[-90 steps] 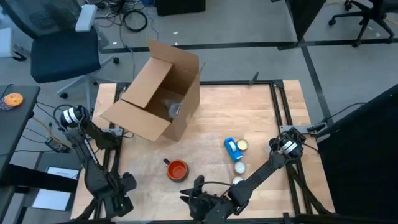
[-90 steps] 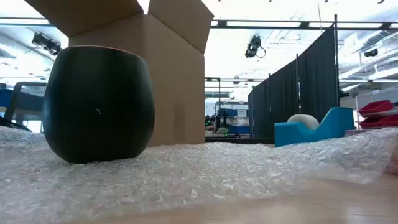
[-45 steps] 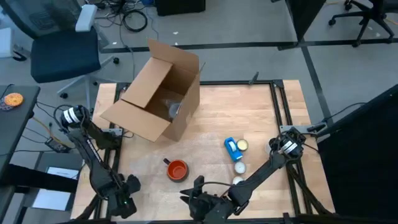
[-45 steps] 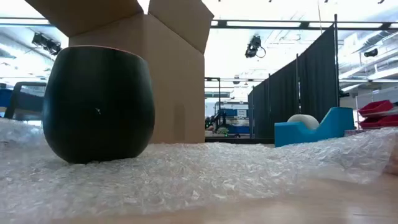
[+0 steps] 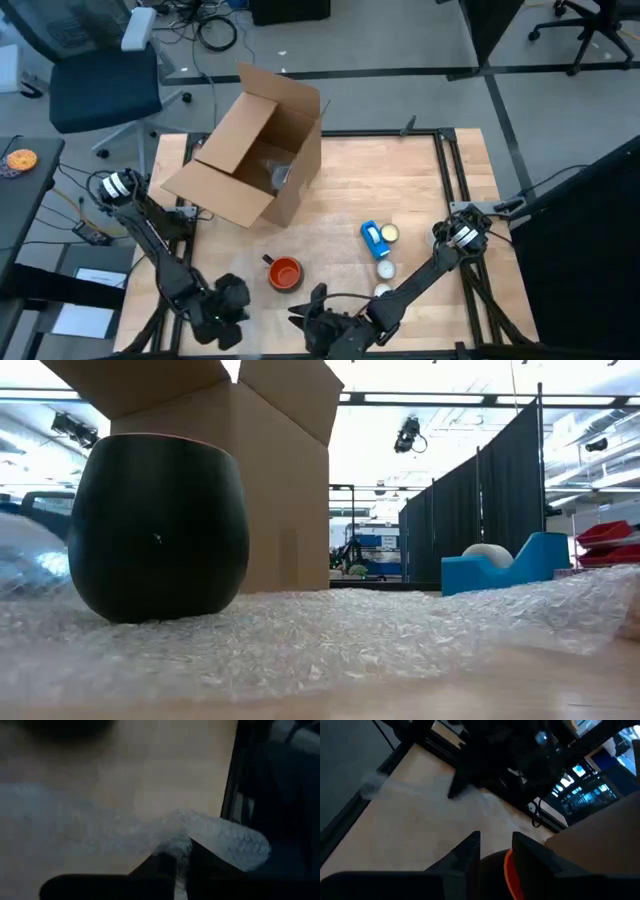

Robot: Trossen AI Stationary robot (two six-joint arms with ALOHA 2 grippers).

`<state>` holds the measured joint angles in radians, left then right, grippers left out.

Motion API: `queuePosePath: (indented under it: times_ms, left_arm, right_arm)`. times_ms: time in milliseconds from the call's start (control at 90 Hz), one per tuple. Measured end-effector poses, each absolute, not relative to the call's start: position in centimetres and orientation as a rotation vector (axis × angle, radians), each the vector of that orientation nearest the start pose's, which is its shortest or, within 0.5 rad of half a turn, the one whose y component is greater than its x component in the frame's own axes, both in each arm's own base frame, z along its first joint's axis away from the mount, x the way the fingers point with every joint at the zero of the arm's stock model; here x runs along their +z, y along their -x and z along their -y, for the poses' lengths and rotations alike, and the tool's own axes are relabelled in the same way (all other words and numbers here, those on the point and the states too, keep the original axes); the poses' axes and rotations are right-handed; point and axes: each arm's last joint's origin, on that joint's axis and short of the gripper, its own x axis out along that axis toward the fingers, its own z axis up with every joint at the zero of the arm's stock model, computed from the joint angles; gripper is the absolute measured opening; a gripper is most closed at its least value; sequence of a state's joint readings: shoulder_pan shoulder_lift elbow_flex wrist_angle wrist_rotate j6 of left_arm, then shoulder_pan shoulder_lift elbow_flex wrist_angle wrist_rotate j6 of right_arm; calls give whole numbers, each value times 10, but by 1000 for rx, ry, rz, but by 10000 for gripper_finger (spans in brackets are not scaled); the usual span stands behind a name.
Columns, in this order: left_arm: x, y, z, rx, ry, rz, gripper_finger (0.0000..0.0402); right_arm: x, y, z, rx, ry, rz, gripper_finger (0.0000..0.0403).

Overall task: Wrap mug
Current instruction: Wrap the mug with the bubble wrap

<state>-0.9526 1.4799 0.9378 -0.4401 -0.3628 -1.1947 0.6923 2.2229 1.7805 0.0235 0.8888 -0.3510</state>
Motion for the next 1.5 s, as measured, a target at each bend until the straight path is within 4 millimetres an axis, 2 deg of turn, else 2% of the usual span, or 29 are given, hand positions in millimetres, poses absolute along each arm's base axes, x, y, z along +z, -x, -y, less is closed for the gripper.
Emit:
queuePosePath:
  times_ms: [222, 411, 811, 1089, 1289, 1500]
  left_arm:
    - [237, -201, 222, 68, 430, -755, 0]
    - [240, -214, 207, 261, 396, -571, 0]
    - [243, -224, 200, 314, 434, -494, 0]
    - [243, -224, 200, 303, 438, -509, 0]
    - [245, -223, 199, 300, 445, -508, 0]
    - [263, -225, 179, 344, 473, -447, 0]
  right_arm:
    - [231, -400, -313, -119, 684, -303, 120]
    - [229, -398, -314, -113, 700, -312, 161]
    - [220, -404, -298, -174, 661, -401, 266]
    - [223, -392, -301, -438, 879, -421, 267]
    - [220, -386, -310, -369, 795, -407, 265]
    - [210, -371, -317, -339, 843, -466, 262]
